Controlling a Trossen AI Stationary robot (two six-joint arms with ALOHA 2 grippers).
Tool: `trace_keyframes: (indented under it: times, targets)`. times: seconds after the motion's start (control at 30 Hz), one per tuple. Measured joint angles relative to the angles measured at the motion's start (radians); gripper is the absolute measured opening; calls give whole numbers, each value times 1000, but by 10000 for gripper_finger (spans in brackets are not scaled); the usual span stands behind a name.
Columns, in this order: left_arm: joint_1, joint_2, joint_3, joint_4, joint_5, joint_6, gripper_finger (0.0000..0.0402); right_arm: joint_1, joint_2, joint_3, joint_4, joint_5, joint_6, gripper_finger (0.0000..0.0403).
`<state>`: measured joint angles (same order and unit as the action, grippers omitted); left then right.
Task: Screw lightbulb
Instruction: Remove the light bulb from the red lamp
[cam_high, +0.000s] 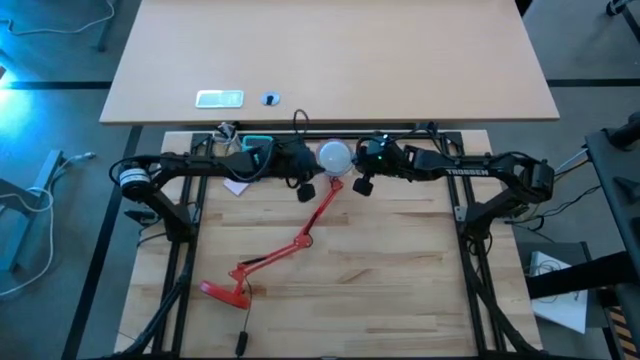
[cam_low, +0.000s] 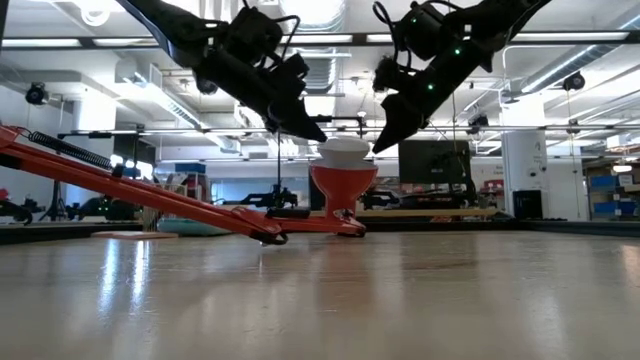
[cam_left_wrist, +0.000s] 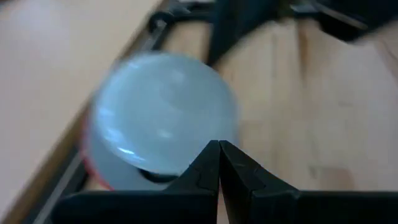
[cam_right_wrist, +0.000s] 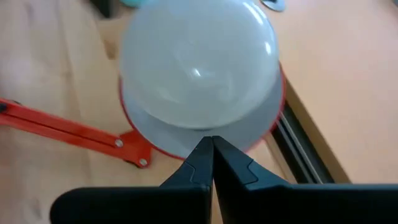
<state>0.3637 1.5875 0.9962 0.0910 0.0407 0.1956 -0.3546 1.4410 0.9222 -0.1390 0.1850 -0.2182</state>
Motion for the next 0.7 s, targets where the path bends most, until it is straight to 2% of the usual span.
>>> trace_keyframes:
  times: [0.07,0.2,0.27,0.33,0.47,0.53,0.7]
  targets:
    - [-12,-2,0,-42,-5,-6,0,0,0,0,-14,33,-2,0]
    - [-14,-19,0,-77,-129,-30,0,-1,-7,0,-41,46,6,0]
    - [-5,-27,0,-74,-185,-25,0,-2,-8,0,-40,9,14,0]
    - [9,-32,0,-43,-212,-13,0,-2,-8,0,-36,-75,25,0]
    - [65,-13,1,68,-211,18,0,0,0,0,11,-190,31,0]
    - [89,12,2,86,-204,22,0,-1,9,0,35,-191,35,0]
    - [103,47,6,95,-103,6,0,-1,15,0,50,-188,36,0]
